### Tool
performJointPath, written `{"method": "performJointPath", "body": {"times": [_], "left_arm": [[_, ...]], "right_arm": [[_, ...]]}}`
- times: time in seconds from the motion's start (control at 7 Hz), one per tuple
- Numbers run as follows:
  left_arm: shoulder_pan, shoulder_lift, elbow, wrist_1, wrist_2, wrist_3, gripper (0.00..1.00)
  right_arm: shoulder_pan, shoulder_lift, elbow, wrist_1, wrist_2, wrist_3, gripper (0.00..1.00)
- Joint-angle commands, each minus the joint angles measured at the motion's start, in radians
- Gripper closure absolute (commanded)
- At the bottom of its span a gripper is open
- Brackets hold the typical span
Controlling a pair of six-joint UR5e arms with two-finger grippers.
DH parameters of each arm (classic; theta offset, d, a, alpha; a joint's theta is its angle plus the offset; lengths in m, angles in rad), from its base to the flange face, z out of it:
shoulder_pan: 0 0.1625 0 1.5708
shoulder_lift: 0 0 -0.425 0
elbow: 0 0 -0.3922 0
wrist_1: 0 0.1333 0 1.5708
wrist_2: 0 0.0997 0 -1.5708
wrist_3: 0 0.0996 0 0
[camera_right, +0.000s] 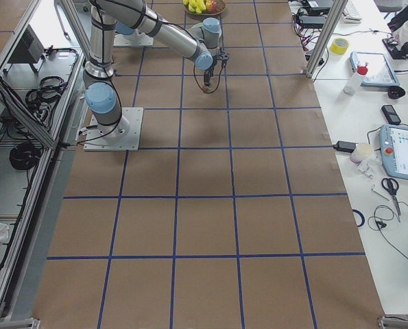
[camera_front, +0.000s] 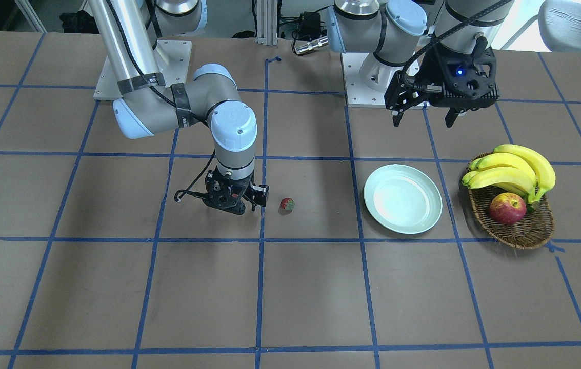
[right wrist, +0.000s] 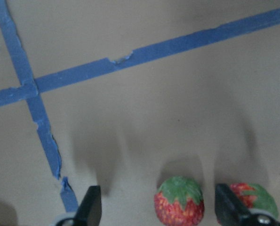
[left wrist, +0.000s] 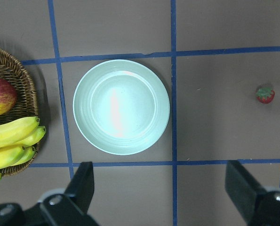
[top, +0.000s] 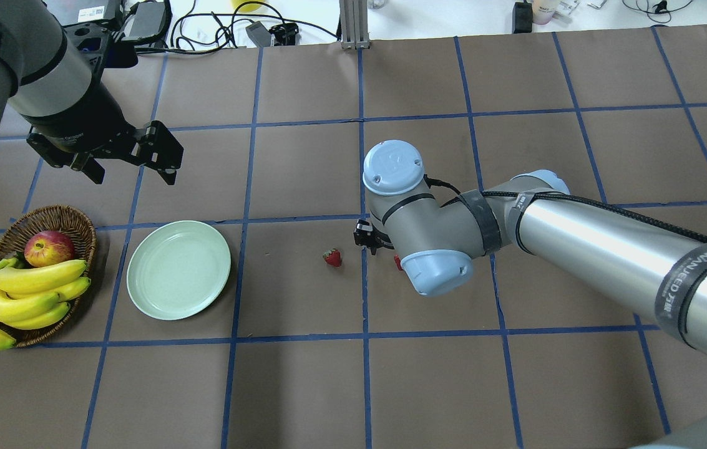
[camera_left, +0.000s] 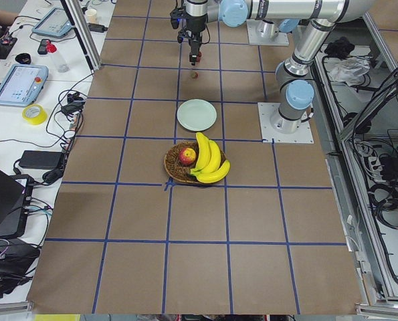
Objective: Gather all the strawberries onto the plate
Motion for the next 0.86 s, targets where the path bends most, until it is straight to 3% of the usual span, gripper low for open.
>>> {"method": "performJointPath", "body": {"times": [0.0, 0.29, 0.43, 0.71], "left_arm": [[0.0, 0.0, -0.001, 0.0, 0.001, 0.0, 0.0], [0.0, 0.0, -0.001, 0.0, 0.0, 0.0, 0.0], [-0.001, -0.001, -0.001, 0.0, 0.0, 0.0, 0.0], [-0.001, 0.0, -0.014, 0.001, -0.002, 0.0, 0.0]], "right_arm": [[0.0, 0.001, 0.007, 0.003, 0.001, -0.002, 0.42], [0.0, -0.001, 0.006, 0.009, 0.0, -0.004, 0.79], [0.0, -0.002, 0.004, 0.011, 0.0, -0.03, 0.87], [0.002, -0.016, -0.017, 0.006, 0.001, -0.01, 0.9]]}}
